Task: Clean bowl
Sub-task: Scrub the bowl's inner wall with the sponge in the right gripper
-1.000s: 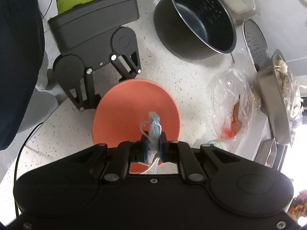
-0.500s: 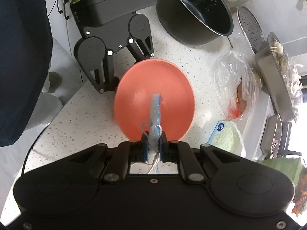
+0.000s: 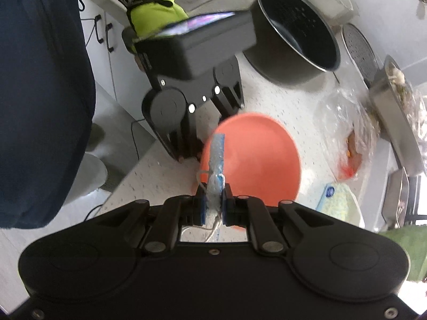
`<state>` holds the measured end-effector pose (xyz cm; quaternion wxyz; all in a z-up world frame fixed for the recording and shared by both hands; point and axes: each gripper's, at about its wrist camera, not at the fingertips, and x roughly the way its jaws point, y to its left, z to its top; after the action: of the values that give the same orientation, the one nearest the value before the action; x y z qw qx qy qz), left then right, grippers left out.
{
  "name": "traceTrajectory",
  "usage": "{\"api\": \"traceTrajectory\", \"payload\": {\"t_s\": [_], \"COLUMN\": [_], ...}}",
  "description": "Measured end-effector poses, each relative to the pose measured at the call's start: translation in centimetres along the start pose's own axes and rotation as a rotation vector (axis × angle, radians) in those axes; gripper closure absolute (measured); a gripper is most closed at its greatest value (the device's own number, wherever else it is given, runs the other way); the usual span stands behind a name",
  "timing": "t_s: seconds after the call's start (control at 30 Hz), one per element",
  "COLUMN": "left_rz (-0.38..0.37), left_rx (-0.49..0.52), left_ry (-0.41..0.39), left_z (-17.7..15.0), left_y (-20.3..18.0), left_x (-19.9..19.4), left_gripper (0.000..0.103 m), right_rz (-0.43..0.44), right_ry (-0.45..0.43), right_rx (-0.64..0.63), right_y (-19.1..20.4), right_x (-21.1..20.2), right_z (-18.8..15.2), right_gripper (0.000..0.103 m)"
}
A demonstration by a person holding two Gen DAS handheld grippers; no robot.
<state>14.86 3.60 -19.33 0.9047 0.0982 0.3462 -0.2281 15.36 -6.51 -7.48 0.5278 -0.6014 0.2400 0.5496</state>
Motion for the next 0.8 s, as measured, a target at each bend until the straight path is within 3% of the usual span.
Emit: {"api": "traceTrajectory", "payload": {"t_s": [0.43, 0.8], "left_rz": [0.002, -0.009], "left_rx": [0.001, 0.010], "left_ry": [0.007, 0.010], "left_z": [0.1, 0.2], "left_y": [-0.1, 0.4], "left_x": [-0.2, 0.1], "left_gripper": [0.065, 0.065], "right_rz": [-0.078, -0.140], "right_ry": [-0.031, 0.005], "right_rx": [-0.053, 0.021], "right_y": [-3.1, -5.8], "right_x": [1.6, 1.5], "right_z": [2.6, 0.4], "right_gripper": [0.092, 0.092]}}
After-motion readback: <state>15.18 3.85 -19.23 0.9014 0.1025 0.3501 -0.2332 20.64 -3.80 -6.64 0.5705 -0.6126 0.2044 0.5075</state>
